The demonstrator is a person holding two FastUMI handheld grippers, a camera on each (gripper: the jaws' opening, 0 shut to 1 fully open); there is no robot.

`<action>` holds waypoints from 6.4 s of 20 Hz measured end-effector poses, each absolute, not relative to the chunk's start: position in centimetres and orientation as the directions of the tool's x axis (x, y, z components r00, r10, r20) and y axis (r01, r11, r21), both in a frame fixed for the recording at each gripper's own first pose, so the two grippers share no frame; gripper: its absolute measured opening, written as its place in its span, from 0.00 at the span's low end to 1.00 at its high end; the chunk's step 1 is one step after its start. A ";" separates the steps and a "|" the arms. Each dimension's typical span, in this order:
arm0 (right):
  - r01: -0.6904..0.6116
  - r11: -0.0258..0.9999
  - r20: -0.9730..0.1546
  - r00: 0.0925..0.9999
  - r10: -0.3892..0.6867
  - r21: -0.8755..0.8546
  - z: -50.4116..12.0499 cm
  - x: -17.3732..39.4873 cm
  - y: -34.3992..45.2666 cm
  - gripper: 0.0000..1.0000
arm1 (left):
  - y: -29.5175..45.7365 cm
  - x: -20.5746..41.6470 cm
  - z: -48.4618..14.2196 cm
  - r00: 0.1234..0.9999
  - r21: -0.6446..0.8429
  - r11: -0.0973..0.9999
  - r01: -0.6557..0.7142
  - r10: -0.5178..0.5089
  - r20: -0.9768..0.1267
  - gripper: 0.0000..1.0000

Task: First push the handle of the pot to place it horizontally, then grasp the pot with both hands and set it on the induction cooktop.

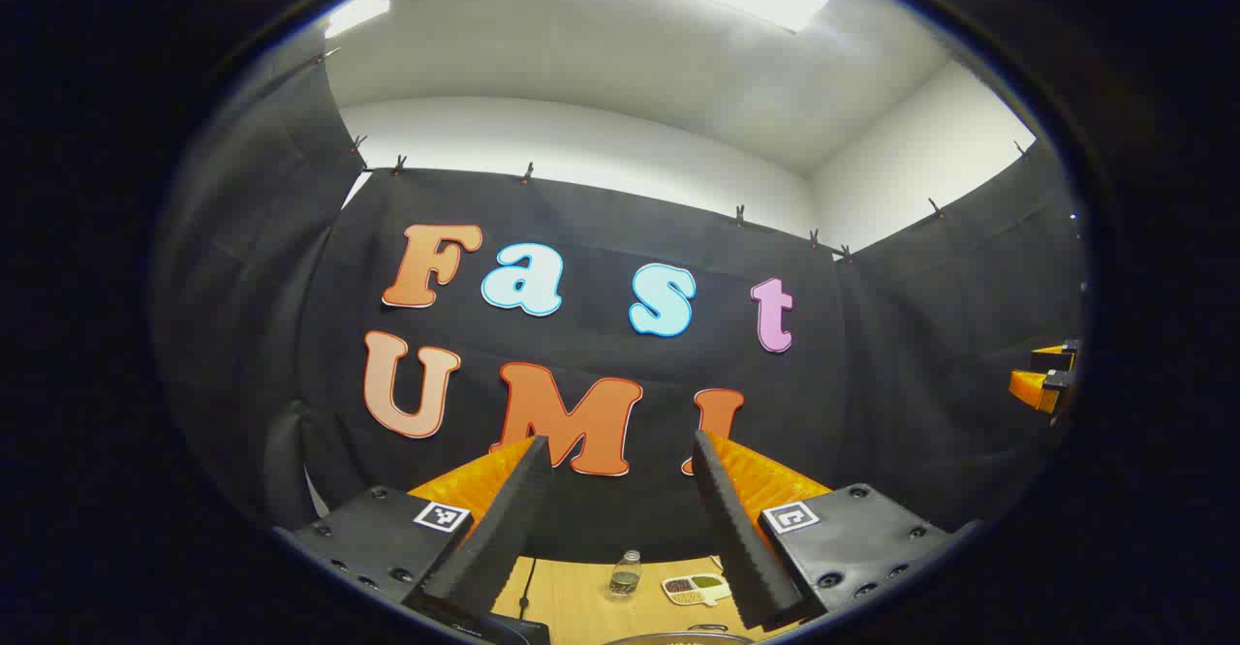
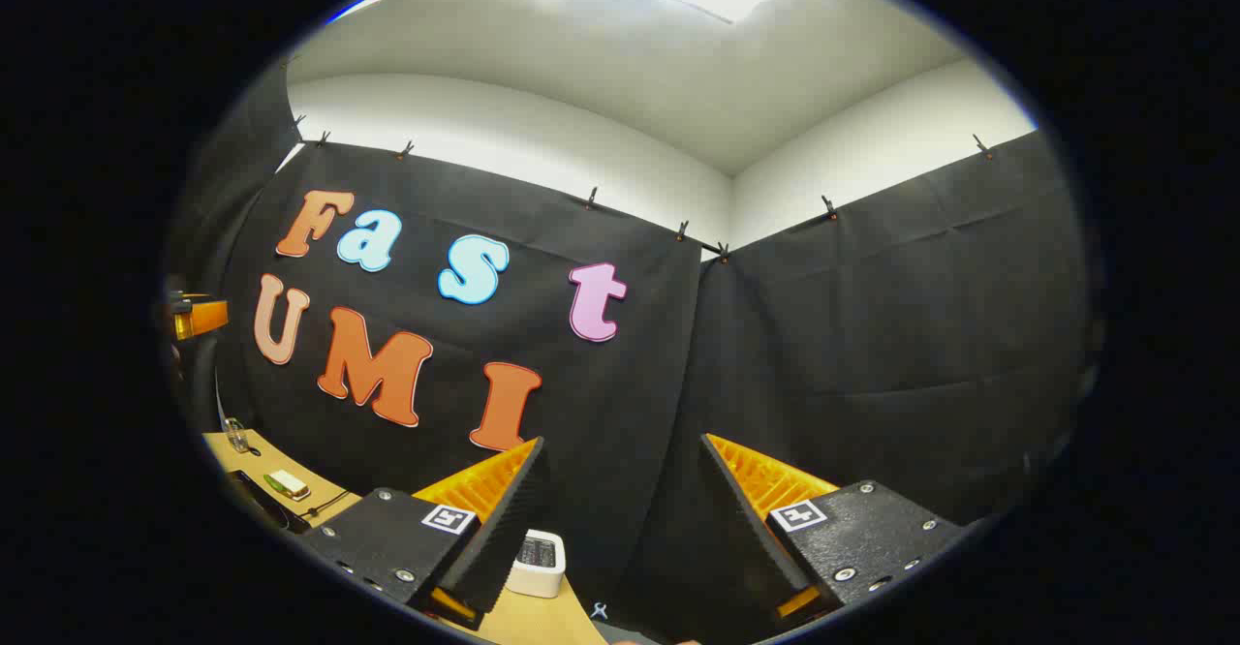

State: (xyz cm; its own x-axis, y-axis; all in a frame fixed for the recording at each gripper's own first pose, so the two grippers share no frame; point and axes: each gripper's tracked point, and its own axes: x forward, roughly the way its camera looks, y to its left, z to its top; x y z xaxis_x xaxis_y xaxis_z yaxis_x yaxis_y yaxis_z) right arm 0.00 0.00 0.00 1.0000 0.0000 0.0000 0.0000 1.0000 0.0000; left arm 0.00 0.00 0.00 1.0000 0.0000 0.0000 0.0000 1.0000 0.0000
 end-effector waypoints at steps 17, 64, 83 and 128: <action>-0.061 0.998 0.039 0.997 0.060 0.028 0.9 0.9 1.3 0.95 | 4.0 -2.2 3.8 0.986 0.066 0.988 -0.141 0.134 0.099 0.91; -0.114 0.989 -0.193 0.972 0.131 0.097 -13.5 -0.1 -4.7 0.95 | -5.8 -31.3 -47.0 -0.122 0.008 0.840 -0.543 -0.069 -0.990 0.08; -0.054 0.994 -0.305 0.949 0.081 0.094 -14.0 -0.8 2.9 0.95 | 2.1 -25.7 -52.5 -0.165 0.140 0.923 -0.359 0.084 -0.983 0.08; -0.248 0.938 -0.778 0.528 0.341 0.243 -39.6 -3.0 27.4 0.96 | 4.3 -7.6 -48.5 0.301 -0.101 0.995 0.002 -0.097 -0.949 0.84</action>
State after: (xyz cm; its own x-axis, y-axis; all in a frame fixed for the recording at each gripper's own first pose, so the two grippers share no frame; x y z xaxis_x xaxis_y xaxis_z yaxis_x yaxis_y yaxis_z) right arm -2.97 27.41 -39.59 0.5278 0.3409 -0.7779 -0.2476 0.9379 0.2430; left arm -7.63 4.31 -48.51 0.3009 -0.0973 -0.9487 0.0020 0.9948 -0.1015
